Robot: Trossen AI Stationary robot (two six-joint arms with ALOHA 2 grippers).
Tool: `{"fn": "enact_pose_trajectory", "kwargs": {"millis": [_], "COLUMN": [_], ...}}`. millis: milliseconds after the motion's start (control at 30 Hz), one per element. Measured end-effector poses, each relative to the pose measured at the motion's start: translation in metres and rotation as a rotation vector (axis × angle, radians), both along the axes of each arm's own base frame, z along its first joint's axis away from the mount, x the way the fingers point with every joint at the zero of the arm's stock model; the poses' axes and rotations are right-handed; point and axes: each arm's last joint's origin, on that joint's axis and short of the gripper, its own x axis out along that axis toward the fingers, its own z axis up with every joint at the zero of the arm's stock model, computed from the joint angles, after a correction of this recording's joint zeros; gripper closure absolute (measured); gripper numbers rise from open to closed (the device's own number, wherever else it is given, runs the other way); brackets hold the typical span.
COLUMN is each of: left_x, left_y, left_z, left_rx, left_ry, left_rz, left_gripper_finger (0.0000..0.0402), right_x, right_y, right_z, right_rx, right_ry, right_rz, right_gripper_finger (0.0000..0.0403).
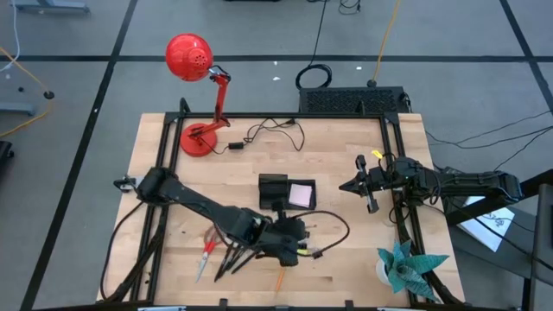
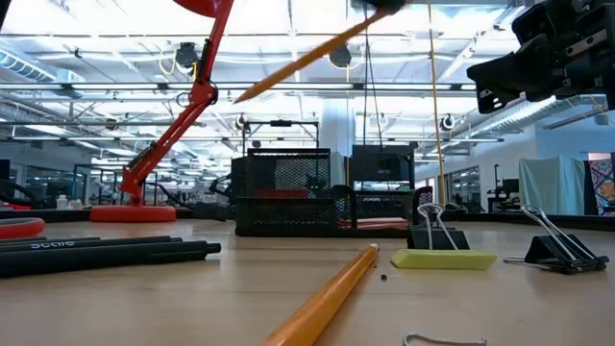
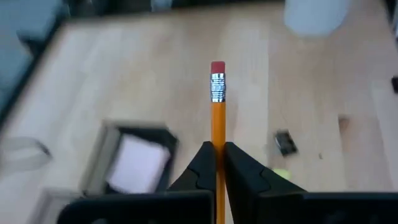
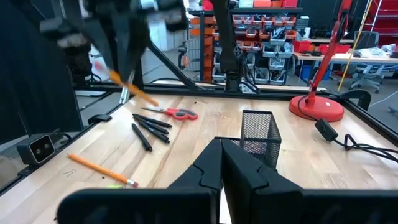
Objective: Pick and place office supplies into organizer
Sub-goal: Put the left pencil into the desk organizer
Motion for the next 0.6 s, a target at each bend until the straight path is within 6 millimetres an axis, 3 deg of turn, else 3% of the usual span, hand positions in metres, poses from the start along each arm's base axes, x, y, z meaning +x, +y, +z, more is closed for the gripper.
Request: {"fn": "enact_pose_trajectory", "kwargs": {"millis": [233, 467, 600], "left_x": [0.001, 0.009, 0.018], "left_y": [0.028, 0.083, 0.112], "left_z": [0.043, 0.047, 0.034], "left_rx": [0.163, 0.184, 0.100], "left_ry": [-0.134, -0.070, -0.067], "left_rz": [-0.089, -0.048, -0.096], "left_gripper_finger": [0.0378, 0.0392, 0.0381], "right_x": [0.000, 0.000, 0.000], "right_y": [0.000, 0.000, 0.000], "right_z": [-0.001, -0.001, -0.002], "right_rx": [0.001, 0.002, 0.003], "right_ry": [0.006, 0.014, 0.017], "right_rz": [0.000, 0.000, 0.001], "right_gripper_finger": [0.0399, 0.0399, 0.0399]}}
